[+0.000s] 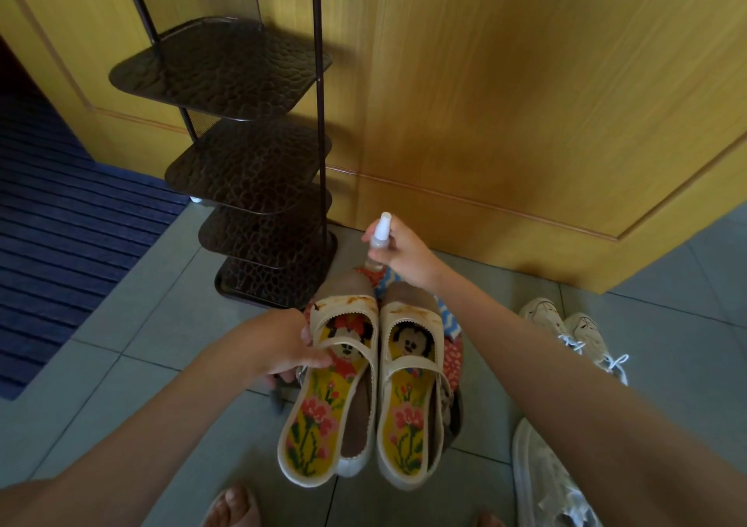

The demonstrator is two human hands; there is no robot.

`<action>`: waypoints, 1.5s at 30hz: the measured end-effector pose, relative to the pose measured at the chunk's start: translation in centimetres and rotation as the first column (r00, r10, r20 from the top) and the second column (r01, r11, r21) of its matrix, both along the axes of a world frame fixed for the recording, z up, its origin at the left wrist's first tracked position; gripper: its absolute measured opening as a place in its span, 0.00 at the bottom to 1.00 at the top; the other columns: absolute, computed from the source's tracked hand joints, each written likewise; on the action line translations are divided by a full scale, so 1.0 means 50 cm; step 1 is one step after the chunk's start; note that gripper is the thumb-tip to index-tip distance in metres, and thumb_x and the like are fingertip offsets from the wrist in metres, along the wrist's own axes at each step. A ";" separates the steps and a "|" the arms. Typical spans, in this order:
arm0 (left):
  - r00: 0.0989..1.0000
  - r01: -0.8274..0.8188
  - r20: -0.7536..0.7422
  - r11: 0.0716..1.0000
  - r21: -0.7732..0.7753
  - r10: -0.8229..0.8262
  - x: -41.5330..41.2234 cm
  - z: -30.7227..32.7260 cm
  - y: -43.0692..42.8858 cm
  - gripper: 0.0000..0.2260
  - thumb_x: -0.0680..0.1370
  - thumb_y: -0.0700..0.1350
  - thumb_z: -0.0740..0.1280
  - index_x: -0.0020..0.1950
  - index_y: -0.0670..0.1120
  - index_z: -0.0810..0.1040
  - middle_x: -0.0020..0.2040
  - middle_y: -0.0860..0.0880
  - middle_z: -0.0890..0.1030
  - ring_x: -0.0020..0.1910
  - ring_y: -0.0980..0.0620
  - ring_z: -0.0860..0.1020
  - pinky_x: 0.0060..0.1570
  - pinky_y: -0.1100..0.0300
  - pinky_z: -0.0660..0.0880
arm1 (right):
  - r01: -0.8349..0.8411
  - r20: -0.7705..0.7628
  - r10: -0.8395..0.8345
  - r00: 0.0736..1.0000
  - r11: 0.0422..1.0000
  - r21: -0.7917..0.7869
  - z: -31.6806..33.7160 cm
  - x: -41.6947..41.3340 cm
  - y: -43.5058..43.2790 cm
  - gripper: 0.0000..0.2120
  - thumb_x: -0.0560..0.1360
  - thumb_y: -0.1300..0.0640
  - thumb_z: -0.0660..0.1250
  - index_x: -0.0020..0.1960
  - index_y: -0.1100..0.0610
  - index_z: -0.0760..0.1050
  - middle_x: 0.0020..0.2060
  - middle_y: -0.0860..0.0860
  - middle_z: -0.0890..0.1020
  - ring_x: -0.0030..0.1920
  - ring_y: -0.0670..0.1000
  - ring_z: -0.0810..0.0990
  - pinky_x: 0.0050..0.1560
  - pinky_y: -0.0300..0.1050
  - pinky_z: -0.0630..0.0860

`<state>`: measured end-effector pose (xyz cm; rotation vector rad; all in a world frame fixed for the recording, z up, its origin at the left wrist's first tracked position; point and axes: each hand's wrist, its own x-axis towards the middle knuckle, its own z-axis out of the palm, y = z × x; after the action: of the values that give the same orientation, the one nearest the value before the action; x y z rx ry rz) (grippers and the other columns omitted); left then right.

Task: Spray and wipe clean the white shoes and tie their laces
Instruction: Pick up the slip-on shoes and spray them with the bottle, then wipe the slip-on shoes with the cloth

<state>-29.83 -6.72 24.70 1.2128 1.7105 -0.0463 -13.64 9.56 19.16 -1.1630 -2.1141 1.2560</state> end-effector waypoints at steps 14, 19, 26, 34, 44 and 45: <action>0.999 0.022 -0.051 0.998 0.055 -0.019 0.005 0.002 0.000 0.07 0.75 0.44 0.69 0.49 0.42 0.80 0.43 0.43 0.82 0.41 0.50 0.81 0.39 0.58 0.79 | -0.082 0.115 0.097 0.989 0.987 -0.135 -0.023 0.015 -0.015 0.20 0.74 0.60 0.69 0.64 0.54 0.68 0.56 0.48 0.73 0.59 0.49 0.72 0.60 0.44 0.68; 0.999 0.003 -0.036 0.998 0.058 -0.001 0.005 -0.001 0.002 0.08 0.76 0.45 0.68 0.49 0.41 0.80 0.45 0.41 0.82 0.41 0.50 0.80 0.40 0.57 0.79 | -0.087 0.036 0.099 0.994 0.965 -0.245 0.004 0.042 -0.005 0.24 0.73 0.61 0.70 0.67 0.55 0.66 0.61 0.49 0.74 0.63 0.49 0.73 0.67 0.47 0.69; 0.998 0.016 -0.059 0.998 0.061 -0.012 -0.003 -0.013 0.003 0.11 0.76 0.48 0.68 0.50 0.40 0.81 0.46 0.41 0.83 0.42 0.50 0.81 0.40 0.58 0.79 | 0.254 0.378 -0.183 0.907 0.956 -0.147 -0.004 0.157 0.000 0.35 0.74 0.45 0.68 0.72 0.64 0.63 0.69 0.58 0.69 0.69 0.56 0.69 0.65 0.46 0.68; 0.956 0.103 -0.291 0.977 0.188 -0.045 0.003 -0.001 0.010 0.10 0.75 0.51 0.69 0.37 0.46 0.80 0.39 0.47 0.81 0.46 0.47 0.81 0.41 0.59 0.74 | 0.396 0.349 -0.355 0.867 0.917 -0.052 -0.047 0.188 -0.025 0.13 0.71 0.55 0.73 0.35 0.61 0.73 0.29 0.53 0.72 0.30 0.49 0.69 0.31 0.41 0.66; 0.947 0.292 -0.081 0.728 0.621 -0.312 0.128 0.007 -0.015 0.14 0.76 0.53 0.65 0.62 0.55 0.75 0.56 0.59 0.76 0.53 0.62 0.74 0.54 0.63 0.73 | 0.480 -0.058 -0.481 0.875 0.877 -0.038 0.048 0.229 -0.026 0.10 0.75 0.62 0.66 0.40 0.53 0.67 0.39 0.55 0.73 0.39 0.51 0.73 0.42 0.50 0.73; 0.925 0.356 -0.116 0.721 0.595 -0.361 0.134 -0.003 -0.016 0.15 0.77 0.54 0.64 0.63 0.55 0.74 0.58 0.59 0.75 0.54 0.62 0.74 0.55 0.63 0.72 | 0.413 -0.072 -0.412 0.908 0.911 0.005 0.052 0.228 -0.035 0.10 0.74 0.64 0.65 0.40 0.53 0.66 0.37 0.54 0.71 0.37 0.48 0.71 0.39 0.48 0.70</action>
<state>-23.14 -7.53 24.55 2.0184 1.4930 0.3024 -2.25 7.80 21.78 -1.4414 -1.7035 1.0561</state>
